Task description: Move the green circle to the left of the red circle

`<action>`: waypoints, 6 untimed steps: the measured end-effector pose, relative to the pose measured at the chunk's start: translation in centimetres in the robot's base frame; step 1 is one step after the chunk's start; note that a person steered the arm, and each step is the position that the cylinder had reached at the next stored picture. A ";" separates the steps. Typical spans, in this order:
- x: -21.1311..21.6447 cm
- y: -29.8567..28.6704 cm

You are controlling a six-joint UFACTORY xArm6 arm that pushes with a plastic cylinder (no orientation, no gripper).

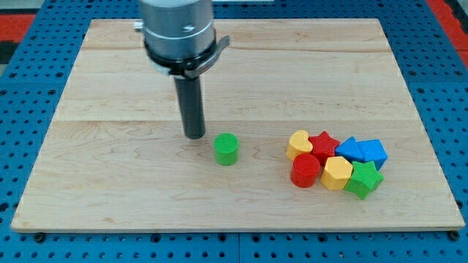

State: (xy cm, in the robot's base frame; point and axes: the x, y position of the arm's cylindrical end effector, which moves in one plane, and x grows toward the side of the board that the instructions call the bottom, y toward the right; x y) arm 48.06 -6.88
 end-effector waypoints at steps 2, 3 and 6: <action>1.7 8.1; 2.7 9.3; 5.7 12.2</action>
